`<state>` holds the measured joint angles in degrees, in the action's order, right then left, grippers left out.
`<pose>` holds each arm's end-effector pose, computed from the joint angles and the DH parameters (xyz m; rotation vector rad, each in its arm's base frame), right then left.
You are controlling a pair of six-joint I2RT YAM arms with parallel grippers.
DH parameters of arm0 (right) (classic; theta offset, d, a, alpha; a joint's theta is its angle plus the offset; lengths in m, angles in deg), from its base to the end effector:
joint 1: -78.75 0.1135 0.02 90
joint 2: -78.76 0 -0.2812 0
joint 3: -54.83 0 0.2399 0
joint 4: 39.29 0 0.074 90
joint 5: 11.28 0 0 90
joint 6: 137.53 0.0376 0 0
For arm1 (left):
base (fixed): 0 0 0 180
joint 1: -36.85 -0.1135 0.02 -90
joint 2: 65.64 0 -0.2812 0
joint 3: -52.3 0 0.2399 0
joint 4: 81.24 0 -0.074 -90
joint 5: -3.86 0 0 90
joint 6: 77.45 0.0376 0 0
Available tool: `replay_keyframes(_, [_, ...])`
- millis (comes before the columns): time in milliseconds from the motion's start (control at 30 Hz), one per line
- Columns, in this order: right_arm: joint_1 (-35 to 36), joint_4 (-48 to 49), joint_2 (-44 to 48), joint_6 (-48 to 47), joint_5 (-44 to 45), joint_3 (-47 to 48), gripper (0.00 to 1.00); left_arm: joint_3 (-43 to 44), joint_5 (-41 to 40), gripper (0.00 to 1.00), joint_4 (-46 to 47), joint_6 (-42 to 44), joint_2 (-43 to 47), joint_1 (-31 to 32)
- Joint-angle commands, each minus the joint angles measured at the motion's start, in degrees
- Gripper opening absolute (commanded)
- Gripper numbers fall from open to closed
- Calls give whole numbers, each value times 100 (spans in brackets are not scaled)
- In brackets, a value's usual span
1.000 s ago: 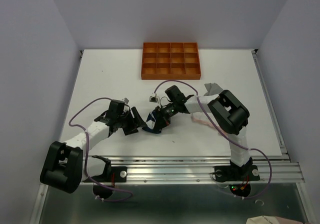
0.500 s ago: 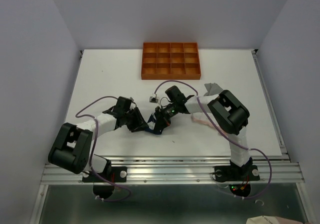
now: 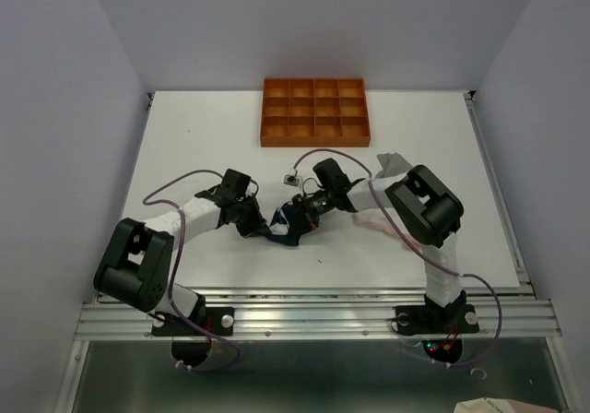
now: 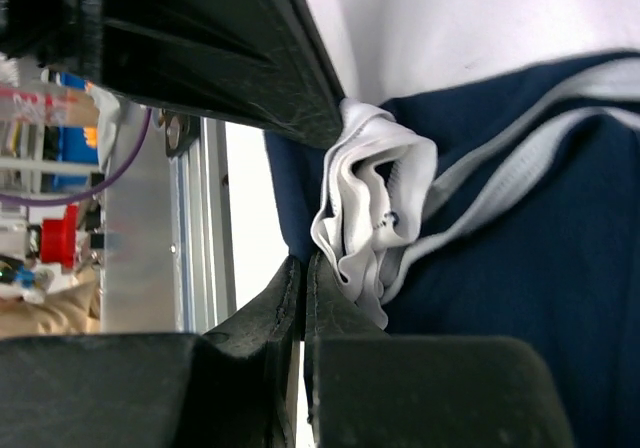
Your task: Roll the underwear
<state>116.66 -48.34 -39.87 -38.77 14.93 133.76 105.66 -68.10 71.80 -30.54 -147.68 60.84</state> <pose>0.2941 0.2718 0.1390 -1.1377 2.1617 1.7137 0.2268 -0.1137 0.1863 -0.3167 2.6798 -0.8170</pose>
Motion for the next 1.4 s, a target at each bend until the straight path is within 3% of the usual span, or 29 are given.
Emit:
replay_keyframes(0, [-144,669,331,618,252,-222,1,480,-91,0,-922,310,-198,27])
replay_keyframes(267, [-319,1046,349,1453,718,-546,1,920,-2,0,-1477,380,-989,9])
replay_keyframes(600, [-372,864,182,1999,2282,-749,1,1289,-29,0,-1636,301,-1367,-52])
replay_keyframes(667, [-372,654,165,1920,2555,-706,1,1325,-73,4,-1662,292,-1376,-61])
replay_keyframes(700, [-372,574,130,1893,2773,-670,1,1359,-99,14,-1680,301,-1393,-61])
replay_keyframes(800, [-372,372,103,1762,3047,-583,1,1395,-161,18,-1732,310,-1394,-70])
replay_keyframes(1067, [-372,230,6,1568,2969,-512,1,1395,-828,46,-1908,91,-859,-254])
replay_keyframes(1100, [-372,222,-2,1559,2934,-503,1,1386,-916,53,-1908,47,-762,-263])
replay_keyframes(1367, [-372,186,-37,1489,2846,-442,1,834,-891,56,-1329,-24,187,-272])
